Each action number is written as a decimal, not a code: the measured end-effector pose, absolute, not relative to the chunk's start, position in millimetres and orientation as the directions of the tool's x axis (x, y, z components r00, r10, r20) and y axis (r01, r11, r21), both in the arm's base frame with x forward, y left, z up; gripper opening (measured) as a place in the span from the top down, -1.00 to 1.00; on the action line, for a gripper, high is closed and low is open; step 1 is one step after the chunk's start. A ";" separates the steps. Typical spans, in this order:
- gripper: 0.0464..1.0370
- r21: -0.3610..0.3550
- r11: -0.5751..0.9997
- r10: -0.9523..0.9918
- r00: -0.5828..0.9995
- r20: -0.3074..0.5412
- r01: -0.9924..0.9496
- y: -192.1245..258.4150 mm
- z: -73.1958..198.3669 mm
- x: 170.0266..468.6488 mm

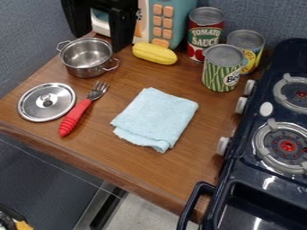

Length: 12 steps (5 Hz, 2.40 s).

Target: Pressing the cloth down

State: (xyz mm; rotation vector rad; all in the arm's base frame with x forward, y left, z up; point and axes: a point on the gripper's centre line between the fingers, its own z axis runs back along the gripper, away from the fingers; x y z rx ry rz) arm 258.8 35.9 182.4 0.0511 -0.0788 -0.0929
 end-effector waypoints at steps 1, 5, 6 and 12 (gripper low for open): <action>-0.93 0.049 0.995 -0.088 0.995 0.053 0.086 36.3 176.0 258.8; -0.93 0.137 0.988 -0.066 0.998 -0.007 0.067 19.9 157.7 298.3; -0.93 0.130 0.990 -0.053 0.999 -0.010 0.054 10.4 150.6 307.0; -0.93 0.053 0.999 0.008 0.997 0.079 -0.013 -3.4 62.5 324.5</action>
